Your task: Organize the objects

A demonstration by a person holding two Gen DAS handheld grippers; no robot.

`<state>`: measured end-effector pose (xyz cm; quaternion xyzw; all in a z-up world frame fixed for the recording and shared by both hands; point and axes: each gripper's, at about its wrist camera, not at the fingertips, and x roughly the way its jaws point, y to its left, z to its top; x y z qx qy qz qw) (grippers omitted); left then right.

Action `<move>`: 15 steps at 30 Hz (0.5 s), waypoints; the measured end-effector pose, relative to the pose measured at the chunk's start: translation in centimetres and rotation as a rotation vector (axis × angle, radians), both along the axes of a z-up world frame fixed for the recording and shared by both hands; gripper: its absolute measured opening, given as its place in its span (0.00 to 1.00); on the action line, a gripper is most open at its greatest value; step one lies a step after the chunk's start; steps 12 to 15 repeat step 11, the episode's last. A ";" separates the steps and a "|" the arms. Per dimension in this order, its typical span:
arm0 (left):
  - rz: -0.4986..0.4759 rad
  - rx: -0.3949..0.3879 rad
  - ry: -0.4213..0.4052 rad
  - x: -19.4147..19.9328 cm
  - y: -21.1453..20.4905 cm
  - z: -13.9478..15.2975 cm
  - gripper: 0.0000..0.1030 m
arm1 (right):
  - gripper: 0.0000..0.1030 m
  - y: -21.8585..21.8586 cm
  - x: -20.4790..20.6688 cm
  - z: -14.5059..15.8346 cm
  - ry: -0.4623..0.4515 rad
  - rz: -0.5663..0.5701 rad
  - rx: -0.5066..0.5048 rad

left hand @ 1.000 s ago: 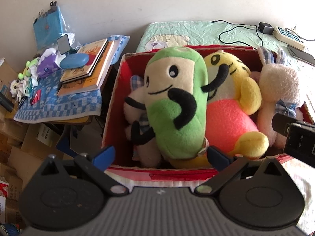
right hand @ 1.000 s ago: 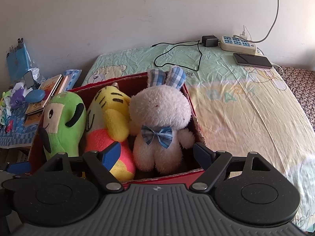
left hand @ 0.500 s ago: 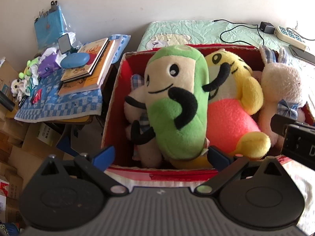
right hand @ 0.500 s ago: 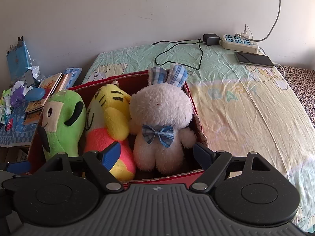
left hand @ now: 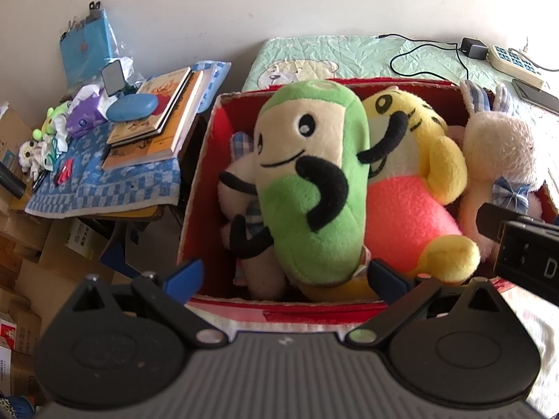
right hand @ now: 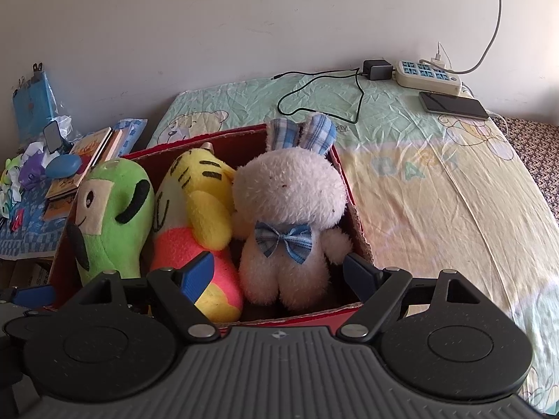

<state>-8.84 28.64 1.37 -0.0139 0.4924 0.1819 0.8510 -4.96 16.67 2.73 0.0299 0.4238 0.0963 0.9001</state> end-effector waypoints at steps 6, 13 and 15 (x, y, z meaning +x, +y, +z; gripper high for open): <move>-0.004 0.004 -0.005 0.0 0.1 0.1 0.98 | 0.81 0.1 0.0 0.1 -0.001 -0.001 0.000; -0.008 0.017 -0.040 -0.2 0.0 0.7 0.96 | 0.81 0.1 0.0 0.2 -0.009 -0.006 0.003; -0.008 0.017 -0.040 -0.2 0.0 0.7 0.96 | 0.81 0.1 0.0 0.2 -0.009 -0.006 0.003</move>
